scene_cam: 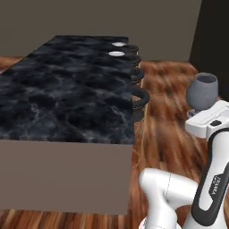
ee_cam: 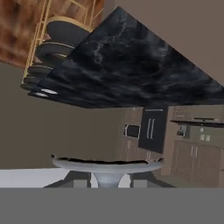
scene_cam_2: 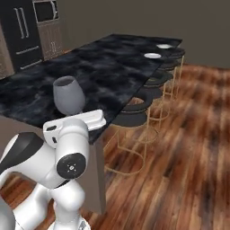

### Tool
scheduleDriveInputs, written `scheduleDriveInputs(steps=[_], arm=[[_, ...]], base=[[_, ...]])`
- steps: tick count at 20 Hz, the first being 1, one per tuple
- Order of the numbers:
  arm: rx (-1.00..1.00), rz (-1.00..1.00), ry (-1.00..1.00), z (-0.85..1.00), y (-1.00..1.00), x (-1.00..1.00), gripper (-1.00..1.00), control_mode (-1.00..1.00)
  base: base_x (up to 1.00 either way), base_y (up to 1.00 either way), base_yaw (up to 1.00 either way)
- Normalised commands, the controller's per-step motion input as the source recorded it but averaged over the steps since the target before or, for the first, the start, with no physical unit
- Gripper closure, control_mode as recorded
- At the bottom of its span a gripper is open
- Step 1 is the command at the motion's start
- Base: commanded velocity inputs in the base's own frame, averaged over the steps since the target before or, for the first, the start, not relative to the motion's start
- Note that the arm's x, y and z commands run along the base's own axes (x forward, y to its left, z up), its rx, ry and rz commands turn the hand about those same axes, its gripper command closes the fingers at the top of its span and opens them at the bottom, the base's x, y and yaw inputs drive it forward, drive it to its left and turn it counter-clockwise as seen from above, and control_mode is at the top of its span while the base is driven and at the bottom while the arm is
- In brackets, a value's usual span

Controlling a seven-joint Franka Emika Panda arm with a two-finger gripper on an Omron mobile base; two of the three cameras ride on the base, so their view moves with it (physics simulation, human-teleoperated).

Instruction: Retrieve the wine glasses from the counter and place one next to each plate.

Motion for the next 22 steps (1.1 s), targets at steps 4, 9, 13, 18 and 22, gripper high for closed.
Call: scheduleDriveInputs(steps=[4,9,13,18,22], arm=[[0.00,0.00,0.00,0.00,0.00,0.00,1.00,1.00],[0.00,0.00,0.00,0.00,0.00,0.00,1.00,1.00],[0.00,0.00,0.00,0.00,0.00,0.00,1.00,1.00],[0.00,0.00,0.00,0.00,0.00,0.00,1.00,1.00],[0.00,0.00,0.00,0.00,0.00,0.00,1.00,1.00]], base=[[0.00,-1.00,0.45],[0.00,-1.00,0.54],[-0.06,-0.82,0.73],[-0.11,-0.31,0.94],[-0.11,-0.59,0.82]])
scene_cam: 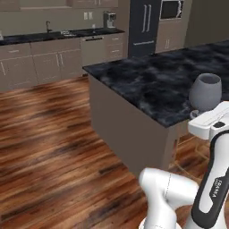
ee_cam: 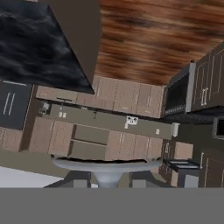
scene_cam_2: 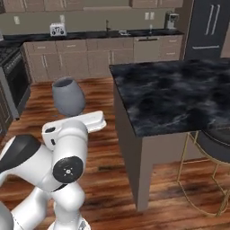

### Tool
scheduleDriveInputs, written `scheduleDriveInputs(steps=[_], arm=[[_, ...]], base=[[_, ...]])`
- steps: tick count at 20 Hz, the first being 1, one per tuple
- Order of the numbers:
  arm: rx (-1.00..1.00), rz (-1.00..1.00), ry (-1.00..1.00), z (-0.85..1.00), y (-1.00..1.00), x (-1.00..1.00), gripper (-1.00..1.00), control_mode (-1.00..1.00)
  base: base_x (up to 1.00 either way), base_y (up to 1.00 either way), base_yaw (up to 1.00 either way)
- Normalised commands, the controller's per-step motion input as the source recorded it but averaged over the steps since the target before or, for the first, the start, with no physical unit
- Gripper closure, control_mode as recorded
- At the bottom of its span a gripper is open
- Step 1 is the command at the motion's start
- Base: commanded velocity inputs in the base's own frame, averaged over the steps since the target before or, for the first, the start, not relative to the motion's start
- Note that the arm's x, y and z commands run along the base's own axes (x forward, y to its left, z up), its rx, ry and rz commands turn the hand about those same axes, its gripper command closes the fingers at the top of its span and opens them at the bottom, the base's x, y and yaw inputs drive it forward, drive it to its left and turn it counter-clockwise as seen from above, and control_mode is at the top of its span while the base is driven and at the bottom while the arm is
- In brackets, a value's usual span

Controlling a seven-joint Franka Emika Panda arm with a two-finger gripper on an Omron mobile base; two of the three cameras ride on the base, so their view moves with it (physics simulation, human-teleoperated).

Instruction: Retrieve the wine glasses from the counter and place one next to each plate.

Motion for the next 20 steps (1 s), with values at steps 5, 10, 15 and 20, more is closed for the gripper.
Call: scheduleDriveInputs(steps=[5,10,15,20], arm=[[0.00,0.00,0.00,0.00,0.00,0.00,1.00,1.00],[0.00,0.00,0.00,0.00,0.00,0.00,1.00,1.00],[0.00,0.00,0.00,0.00,0.00,0.00,1.00,1.00],[0.00,0.00,0.00,0.00,0.00,0.00,1.00,1.00]], base=[[-0.54,-0.97,0.52],[-0.80,-1.00,0.28],[-0.36,-1.00,0.24],[-0.10,-1.00,0.28]])
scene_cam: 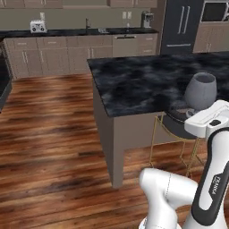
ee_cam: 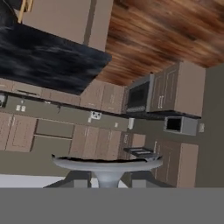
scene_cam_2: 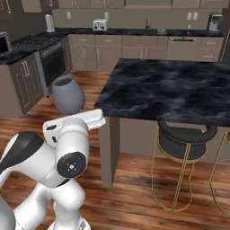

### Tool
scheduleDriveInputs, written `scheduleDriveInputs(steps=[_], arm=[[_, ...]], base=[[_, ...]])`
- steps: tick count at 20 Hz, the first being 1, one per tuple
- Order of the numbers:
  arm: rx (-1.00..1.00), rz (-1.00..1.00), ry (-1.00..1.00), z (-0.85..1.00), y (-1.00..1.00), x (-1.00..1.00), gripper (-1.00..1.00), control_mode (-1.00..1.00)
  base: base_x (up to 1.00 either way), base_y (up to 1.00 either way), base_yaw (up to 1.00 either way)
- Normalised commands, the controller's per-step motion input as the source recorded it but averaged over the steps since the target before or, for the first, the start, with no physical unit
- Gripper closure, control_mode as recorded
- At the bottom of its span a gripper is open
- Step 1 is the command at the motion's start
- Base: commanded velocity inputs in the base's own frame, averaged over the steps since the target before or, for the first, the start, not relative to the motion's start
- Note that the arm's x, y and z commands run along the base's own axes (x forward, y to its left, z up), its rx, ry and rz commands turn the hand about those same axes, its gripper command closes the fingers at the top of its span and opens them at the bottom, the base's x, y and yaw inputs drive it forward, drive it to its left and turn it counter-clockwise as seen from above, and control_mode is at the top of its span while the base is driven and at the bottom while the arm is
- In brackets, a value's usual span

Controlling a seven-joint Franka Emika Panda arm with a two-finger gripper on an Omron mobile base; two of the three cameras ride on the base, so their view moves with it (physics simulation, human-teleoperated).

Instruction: Retrieve the wine glasses from the counter and place one next to each plate.

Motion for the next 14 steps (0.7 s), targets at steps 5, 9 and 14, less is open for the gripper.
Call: scheduleDriveInputs(steps=[5,9,14], arm=[[0.00,0.00,0.00,0.00,0.00,0.00,1.00,1.00],[0.00,0.00,0.00,0.00,0.00,0.00,1.00,1.00],[0.00,0.00,0.00,0.00,0.00,0.00,1.00,1.00]], base=[[-0.24,-1.00,0.22],[-0.45,-1.00,0.20],[-0.45,-1.00,0.20]])
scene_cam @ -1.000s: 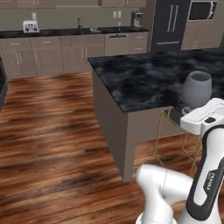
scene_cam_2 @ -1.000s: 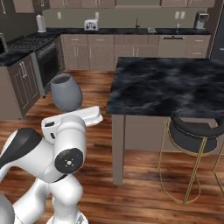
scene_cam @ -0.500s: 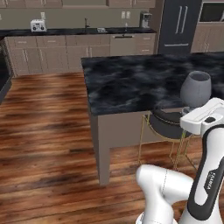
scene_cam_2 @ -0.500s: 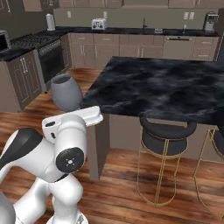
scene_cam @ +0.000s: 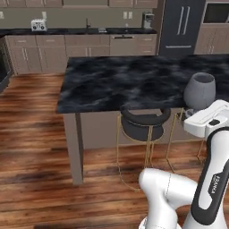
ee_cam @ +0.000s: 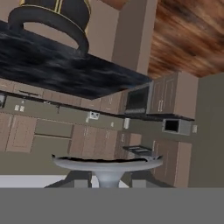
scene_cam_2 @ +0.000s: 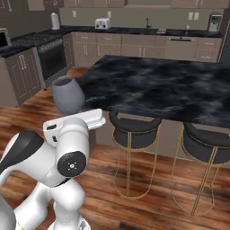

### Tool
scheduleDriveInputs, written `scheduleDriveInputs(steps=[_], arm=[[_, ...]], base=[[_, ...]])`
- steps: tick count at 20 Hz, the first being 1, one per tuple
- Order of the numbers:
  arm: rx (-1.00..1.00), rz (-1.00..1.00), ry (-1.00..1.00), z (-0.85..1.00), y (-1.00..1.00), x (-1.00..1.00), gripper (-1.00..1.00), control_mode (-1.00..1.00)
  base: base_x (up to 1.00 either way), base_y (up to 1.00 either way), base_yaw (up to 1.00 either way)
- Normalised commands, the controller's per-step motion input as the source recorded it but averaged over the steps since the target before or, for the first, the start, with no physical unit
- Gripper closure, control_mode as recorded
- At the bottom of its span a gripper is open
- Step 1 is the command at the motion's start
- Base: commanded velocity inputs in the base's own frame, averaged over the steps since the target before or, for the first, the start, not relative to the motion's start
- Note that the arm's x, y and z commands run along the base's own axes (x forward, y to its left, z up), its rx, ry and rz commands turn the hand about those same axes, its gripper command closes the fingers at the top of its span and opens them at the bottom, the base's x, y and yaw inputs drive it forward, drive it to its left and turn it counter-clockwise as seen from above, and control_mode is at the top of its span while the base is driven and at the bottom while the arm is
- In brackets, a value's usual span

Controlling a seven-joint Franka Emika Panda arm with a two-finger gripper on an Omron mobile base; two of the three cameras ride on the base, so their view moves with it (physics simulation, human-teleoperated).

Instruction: Retrieve the wine glasses from the counter and place one next to each plate.

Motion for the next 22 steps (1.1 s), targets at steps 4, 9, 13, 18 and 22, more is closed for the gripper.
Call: scheduleDriveInputs(steps=[4,9,13,18,22], arm=[[0.00,0.00,0.00,0.00,0.00,0.00,1.00,1.00],[0.00,0.00,0.00,0.00,0.00,0.00,1.00,1.00],[0.00,0.00,0.00,0.00,0.00,0.00,1.00,1.00],[0.00,0.00,0.00,0.00,0.00,0.00,1.00,1.00],[0.00,0.00,0.00,0.00,0.00,0.00,1.00,1.00]], base=[[-0.43,-1.00,0.20],[-0.41,-1.00,0.20],[-0.38,-1.00,0.20],[-0.34,-1.00,0.19],[-0.33,-1.00,0.19]])
